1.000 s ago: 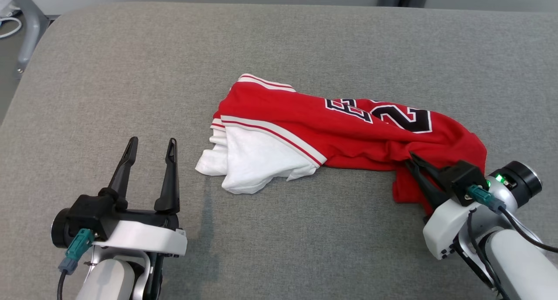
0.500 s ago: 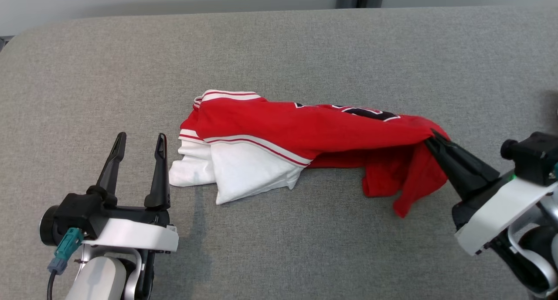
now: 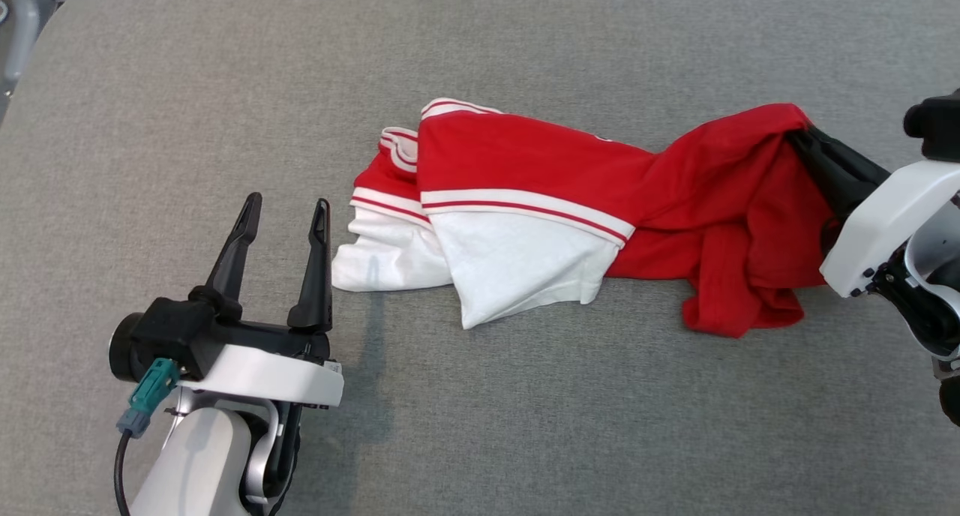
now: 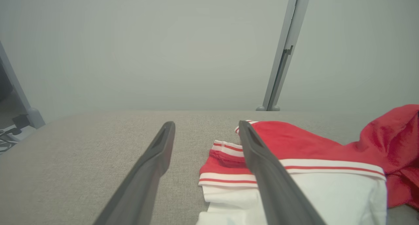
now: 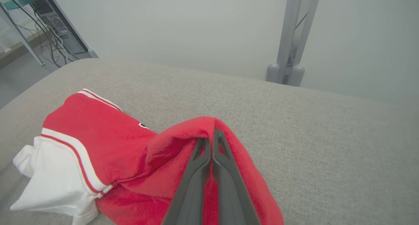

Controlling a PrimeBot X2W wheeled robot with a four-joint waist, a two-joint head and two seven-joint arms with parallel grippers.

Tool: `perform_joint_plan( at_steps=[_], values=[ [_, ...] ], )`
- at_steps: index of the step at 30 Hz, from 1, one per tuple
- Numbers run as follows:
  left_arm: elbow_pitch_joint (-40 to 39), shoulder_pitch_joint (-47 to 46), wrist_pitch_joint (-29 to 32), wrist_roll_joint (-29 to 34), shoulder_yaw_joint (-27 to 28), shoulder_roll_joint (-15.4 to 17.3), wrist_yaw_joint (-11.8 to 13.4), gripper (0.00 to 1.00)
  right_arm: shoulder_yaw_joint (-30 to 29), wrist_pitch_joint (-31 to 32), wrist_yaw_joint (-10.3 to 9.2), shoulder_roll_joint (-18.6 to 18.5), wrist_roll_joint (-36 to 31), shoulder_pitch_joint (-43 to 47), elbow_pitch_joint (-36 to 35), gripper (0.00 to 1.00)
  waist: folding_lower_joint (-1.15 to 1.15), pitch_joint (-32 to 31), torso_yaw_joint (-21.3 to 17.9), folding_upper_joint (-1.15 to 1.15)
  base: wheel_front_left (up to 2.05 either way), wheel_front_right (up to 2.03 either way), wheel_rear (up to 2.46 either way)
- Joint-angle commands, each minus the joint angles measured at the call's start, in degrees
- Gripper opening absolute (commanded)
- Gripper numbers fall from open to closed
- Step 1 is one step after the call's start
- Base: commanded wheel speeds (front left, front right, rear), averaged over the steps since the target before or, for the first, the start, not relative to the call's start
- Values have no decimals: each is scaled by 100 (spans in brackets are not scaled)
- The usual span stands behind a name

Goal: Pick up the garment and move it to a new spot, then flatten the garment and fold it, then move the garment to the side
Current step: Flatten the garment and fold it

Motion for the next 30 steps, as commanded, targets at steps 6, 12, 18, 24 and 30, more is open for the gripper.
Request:
perform_joint_plan(
  at_steps=[6, 12, 18, 24, 30],
  values=[
    [132, -187, -47, 58, -3, -120, -85, 100, 430, -598, -1, -161, 291, -404, 1020, 75, 0, 195, 285, 0, 0, 0, 0],
    [172, -95, -53, 118, 90, -114, -66, 100, 295, -1460, -1, -22, 521, -189, 1391, 100, 0, 105, 112, 0, 0, 0, 0],
    [119, -20, -55, 171, 169, -36, -31, 100, -357, -2423, -1, 185, 368, 361, 1149, 100, 0, -50, -182, 0, 0, 0, 0],
    [79, 88, -36, 195, 220, 67, 14, 100, -1156, -2815, -1, 542, -382, 956, 528, 100, 0, -321, -471, 0, 0, 0, 0],
    [30, 269, 57, 188, 199, 147, 62, 100, -1592, -2564, -1, 999, -1306, 1692, -317, 100, 0, -651, -648, 0, 0, 0, 0]
  ],
)
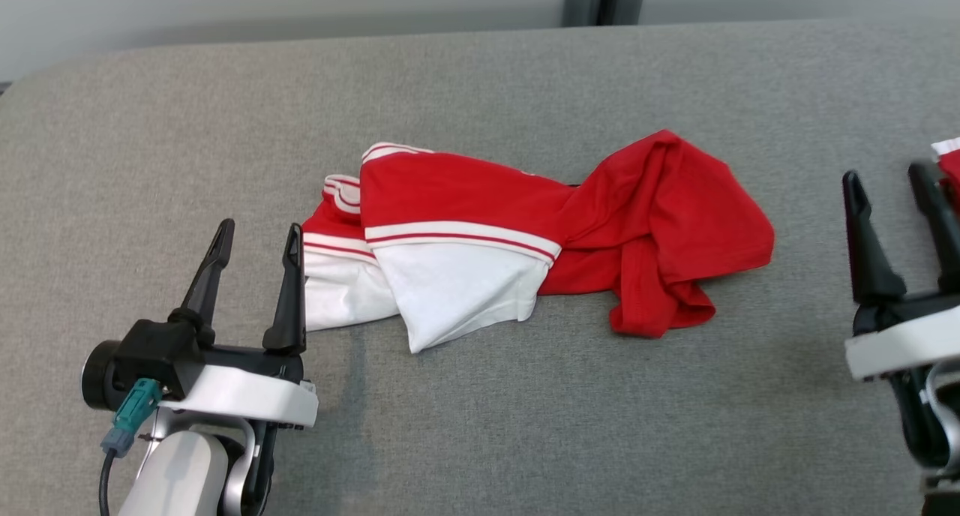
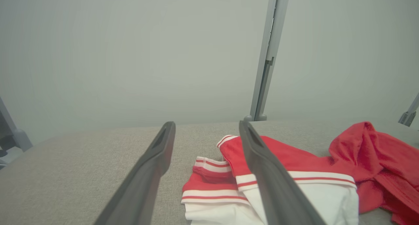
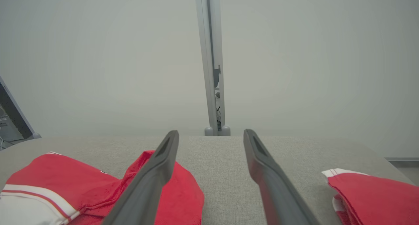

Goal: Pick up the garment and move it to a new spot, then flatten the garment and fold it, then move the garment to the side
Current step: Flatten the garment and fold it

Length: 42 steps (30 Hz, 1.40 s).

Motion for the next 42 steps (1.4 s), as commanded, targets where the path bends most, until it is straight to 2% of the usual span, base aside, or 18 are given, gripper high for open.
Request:
perform_joint_plan(
  at_steps=[1, 2, 11, 24, 28, 33, 42],
  values=[
    [-32, 82, 26, 16, 17, 51, 50, 100, -79, 113, -2, 118, -179, 253, -178, 100, 0, -184, -121, 0, 0, 0, 0],
    [-46, 187, 55, -1, 2, 74, 65, 100, -138, 242, -2, 292, -434, 546, -433, 100, 0, -301, -162, 0, 0, 0, 0],
    [-155, 580, 228, -73, -32, 142, 145, 100, -312, 620, -2, 860, -884, 1530, -1175, 100, 0, -662, -307, 0, 0, 0, 0],
    [-320, 652, 338, -86, -93, 211, 191, 100, -359, 845, -2, 996, -999, 1760, -1514, 100, 0, -639, -284, 0, 0, 0, 0],
    [-344, 546, 318, -92, -115, 204, 171, 100, -196, 992, -2, 929, -954, 1634, -1343, 100, 0, -533, -200, 0, 0, 0, 0],
    [-333, 421, 268, -105, -161, 148, 142, 100, 325, 1089, -2, 817, -884, 1422, -778, 100, 0, -313, -30, 0, 0, 0, 0],
    [-217, 184, 148, -131, -231, 52, 89, 100, 923, 675, -3, 646, -1196, 671, 214, 100, 0, 96, 263, 0, 0, 0, 0]
  ],
)
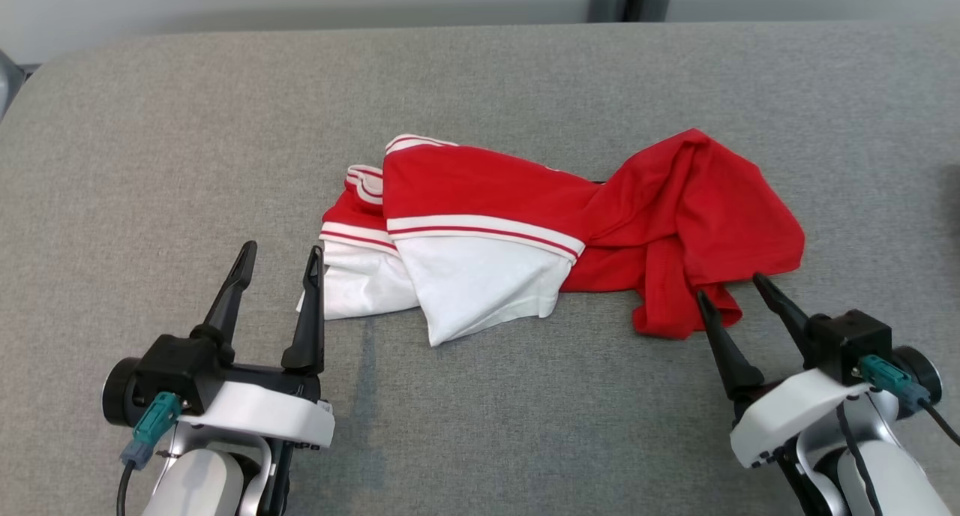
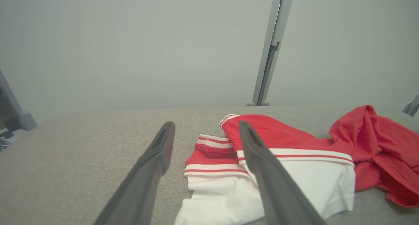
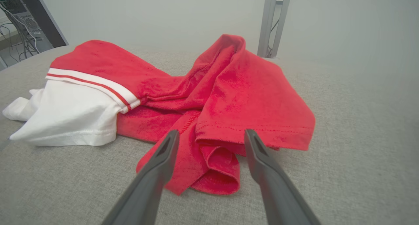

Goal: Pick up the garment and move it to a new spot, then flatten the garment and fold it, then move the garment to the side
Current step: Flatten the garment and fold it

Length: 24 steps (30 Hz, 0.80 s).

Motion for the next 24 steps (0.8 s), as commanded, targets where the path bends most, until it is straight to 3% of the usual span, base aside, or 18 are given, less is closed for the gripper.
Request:
perform_joint_plan(
  at_steps=[1, 8, 9, 11, 12, 18, 24],
  values=[
    [26, -130, -59, -33, 3, 3, -23, 100, 39, -121, -3, -65, -154, -200, 141, 100, 0, 140, 102, 0, 0, 0, 0],
    [104, -233, -127, -34, -3, -27, -46, 100, 37, -121, -3, -152, -433, -607, 651, 100, 0, 278, 158, 0, 0, 0, 0],
    [120, -250, -138, -36, -2, -33, -46, 100, 31, -134, -3, -142, -455, -656, 722, 58, 0, 291, 159, 0, 0, 0, 0],
    [140, -293, -146, -41, -1, -40, -51, 100, -10, -189, -4, -145, -496, -755, 821, 23, 0, 315, 161, 0, 0, 0, 0],
    [151, -306, -153, -42, -3, -45, -56, 100, -24, -216, -3, -148, -505, -791, 851, 0, 0, 322, 161, 0, 0, 0, 0],
    [193, -264, -201, -51, 52, -40, -3, 100, 18, -186, -4, -228, -323, -747, 489, 0, 0, 312, 45, 0, 0, 0, 0],
    [144, -197, -214, -54, 114, 43, 43, 100, 67, 512, -4, -565, 356, -441, -574, 0, 0, 294, -185, 0, 0, 0, 0]
  ],
)
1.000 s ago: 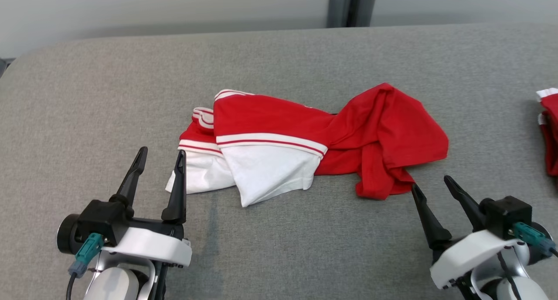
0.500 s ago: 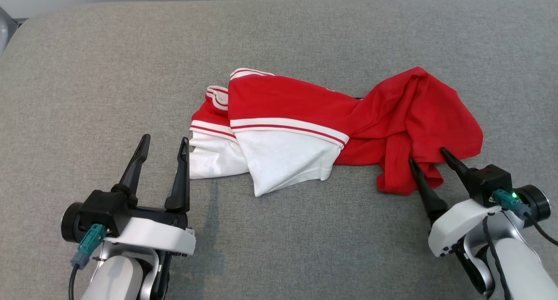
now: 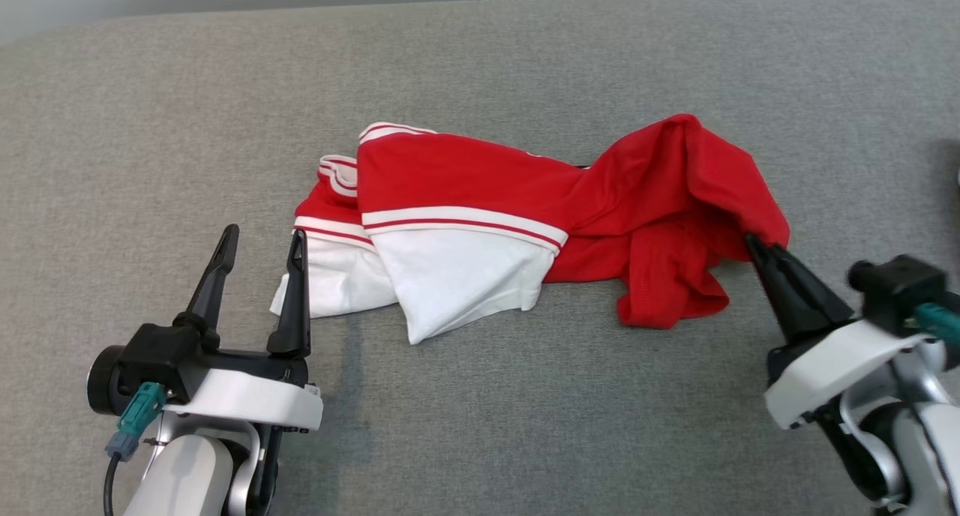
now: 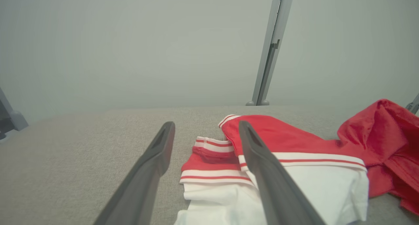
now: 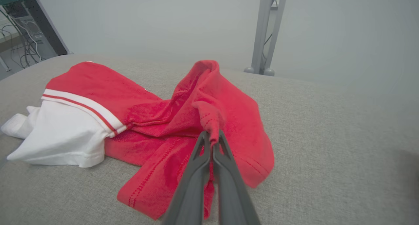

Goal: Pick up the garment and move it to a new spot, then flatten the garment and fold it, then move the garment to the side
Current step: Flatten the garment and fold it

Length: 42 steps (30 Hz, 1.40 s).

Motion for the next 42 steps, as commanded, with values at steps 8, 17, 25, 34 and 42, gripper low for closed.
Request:
perform_joint_plan(
  at_steps=[8, 17, 25, 34, 42],
  values=[
    [-111, -2, 28, -38, 49, 103, 67, 100, -805, 1002, -3, -456, 969, 421, -1400, 0, 0, 17, -245, 0, 0, 0, 0],
    [-160, -108, 41, -35, -27, 131, 35, 100, -1161, 836, -3, -452, 621, 221, -1244, 0, 0, 141, -169, 0, 0, 0, 0],
    [-112, -177, 21, -63, -80, 80, 33, 100, -925, 305, -4, -324, 178, 3, -175, 0, 0, 282, -56, 0, 0, 0, 0],
    [-31, -195, -5, -91, -125, 54, 14, 100, -997, -344, -4, -16, 102, -189, 794, 100, 0, 290, -19, 0, 0, 0, 0],
    [32, -113, -35, -105, -121, 48, 48, 100, -1542, -608, -3, 343, -194, 281, 608, 100, 0, 136, -68, 0, 0, 0, 0]
  ],
)
